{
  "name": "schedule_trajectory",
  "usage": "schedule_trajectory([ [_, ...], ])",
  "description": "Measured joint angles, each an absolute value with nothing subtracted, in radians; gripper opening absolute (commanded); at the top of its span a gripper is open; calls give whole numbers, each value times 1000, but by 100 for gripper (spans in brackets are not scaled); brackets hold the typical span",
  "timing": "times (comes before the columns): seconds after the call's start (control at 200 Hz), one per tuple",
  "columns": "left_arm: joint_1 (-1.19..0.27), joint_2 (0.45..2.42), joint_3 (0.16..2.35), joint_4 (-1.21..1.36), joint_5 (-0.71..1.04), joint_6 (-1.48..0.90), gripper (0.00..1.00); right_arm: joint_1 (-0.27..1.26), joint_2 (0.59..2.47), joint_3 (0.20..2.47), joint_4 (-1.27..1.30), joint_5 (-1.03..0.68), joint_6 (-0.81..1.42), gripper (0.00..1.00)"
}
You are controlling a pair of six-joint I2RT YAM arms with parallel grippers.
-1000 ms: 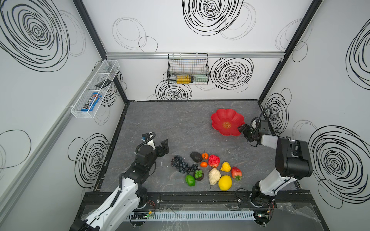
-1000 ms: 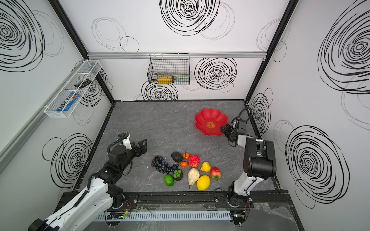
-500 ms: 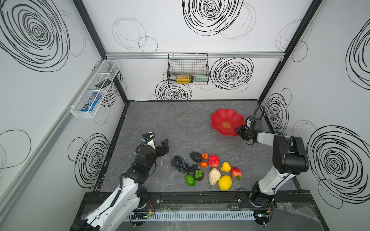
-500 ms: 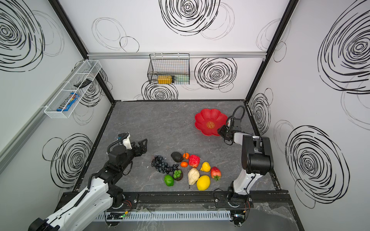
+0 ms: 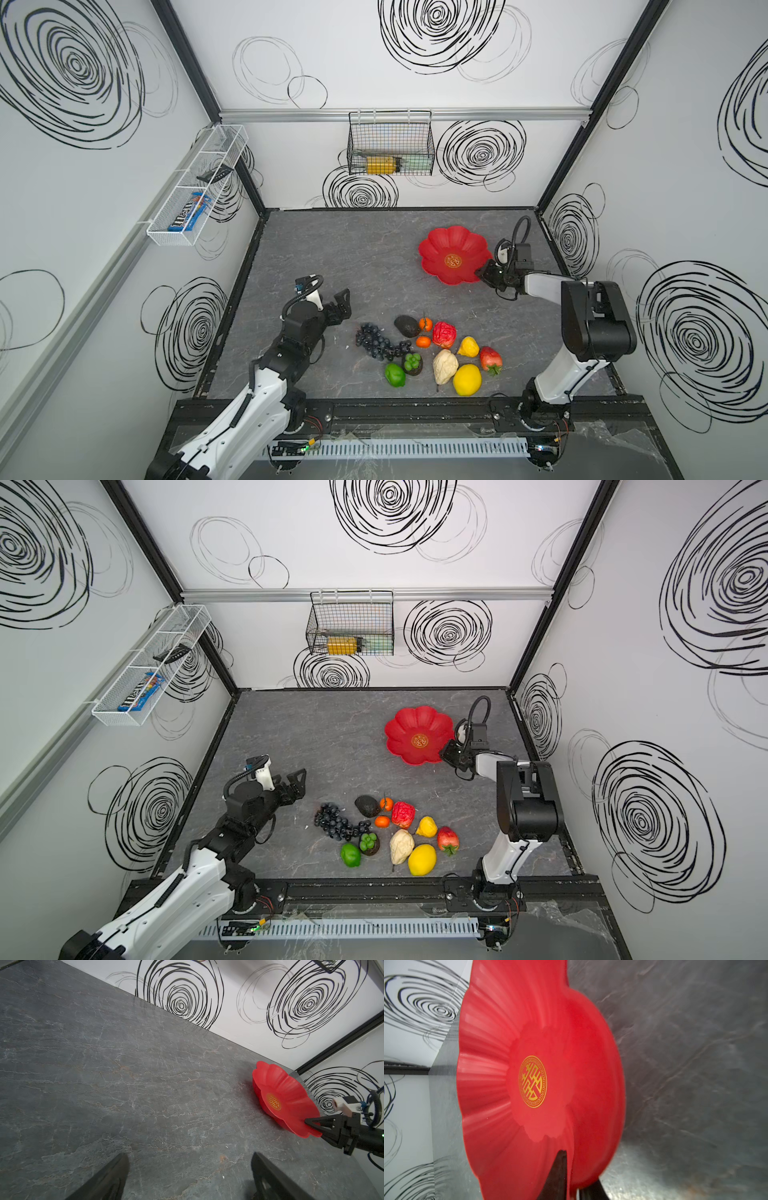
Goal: Place and organize the fake fruits in the fruit bowl
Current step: 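Drag the red bowl with the right gripper toward the fruit cluster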
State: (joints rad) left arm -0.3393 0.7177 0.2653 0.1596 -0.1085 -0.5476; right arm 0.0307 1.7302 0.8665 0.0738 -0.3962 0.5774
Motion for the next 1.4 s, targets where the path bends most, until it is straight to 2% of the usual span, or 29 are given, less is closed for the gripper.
schedule_trajectory([
  [0.741, -332, 758, 254, 195, -89, -545, 96, 298, 1699, 863, 4, -464, 526, 16],
  [0.871, -332, 760, 254, 199, -86, -545, 96, 303, 1694, 859, 3, -464, 515, 24],
  [0.996, -332, 767, 254, 205, -82, -545, 96, 303, 1671, 859, -10, -453, 506, 41],
  [1.081, -332, 772, 254, 206, -76, -545, 96, 303, 1644, 859, -20, -441, 496, 48],
  [1.401, -333, 793, 254, 212, -49, -545, 96, 303, 1489, 855, -104, -368, 466, 57],
])
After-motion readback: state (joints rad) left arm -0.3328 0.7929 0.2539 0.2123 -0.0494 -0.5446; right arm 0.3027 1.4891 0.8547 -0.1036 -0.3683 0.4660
